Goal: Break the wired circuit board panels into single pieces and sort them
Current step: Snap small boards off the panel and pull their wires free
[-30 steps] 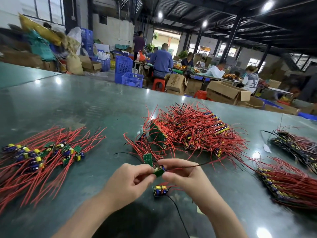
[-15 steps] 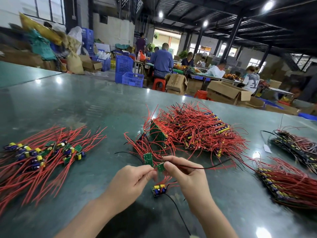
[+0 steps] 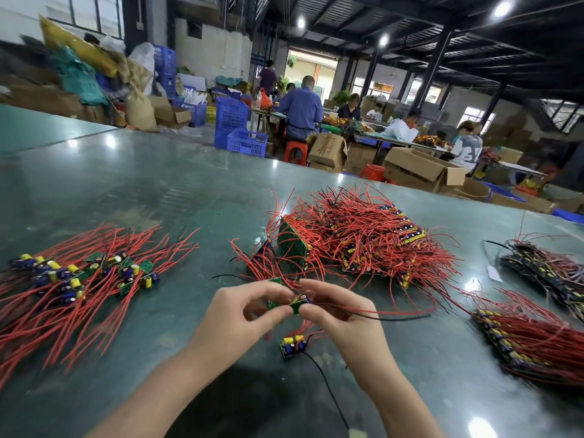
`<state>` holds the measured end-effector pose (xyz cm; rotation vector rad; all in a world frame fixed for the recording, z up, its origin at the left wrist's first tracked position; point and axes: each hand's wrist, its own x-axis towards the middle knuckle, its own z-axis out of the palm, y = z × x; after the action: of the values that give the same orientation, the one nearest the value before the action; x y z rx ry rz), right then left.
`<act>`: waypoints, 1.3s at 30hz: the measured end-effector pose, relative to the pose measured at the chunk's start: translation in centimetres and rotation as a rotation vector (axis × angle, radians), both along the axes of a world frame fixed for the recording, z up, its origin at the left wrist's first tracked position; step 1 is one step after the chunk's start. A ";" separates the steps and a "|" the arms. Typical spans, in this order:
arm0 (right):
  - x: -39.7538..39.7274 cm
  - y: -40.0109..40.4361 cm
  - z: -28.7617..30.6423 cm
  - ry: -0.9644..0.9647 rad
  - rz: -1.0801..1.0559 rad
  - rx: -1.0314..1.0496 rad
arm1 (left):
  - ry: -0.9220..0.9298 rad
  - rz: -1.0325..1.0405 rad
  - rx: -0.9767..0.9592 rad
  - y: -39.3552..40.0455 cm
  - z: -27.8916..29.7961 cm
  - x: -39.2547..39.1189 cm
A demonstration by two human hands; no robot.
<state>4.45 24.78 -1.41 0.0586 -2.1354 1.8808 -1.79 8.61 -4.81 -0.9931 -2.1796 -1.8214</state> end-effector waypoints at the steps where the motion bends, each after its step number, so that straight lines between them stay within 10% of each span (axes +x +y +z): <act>1: 0.0 0.1 0.0 -0.014 0.030 -0.027 | 0.030 0.020 -0.002 0.0 0.1 0.0; 39: -0.1 2.7 0.3 -0.086 -0.127 -0.187 | 0.046 0.130 -0.094 -3.0 1.3 -2.5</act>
<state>4.34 27.45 -1.14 -0.1960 -1.9555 2.0302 -4.25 5.59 -3.49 -0.8785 -2.2630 -1.6383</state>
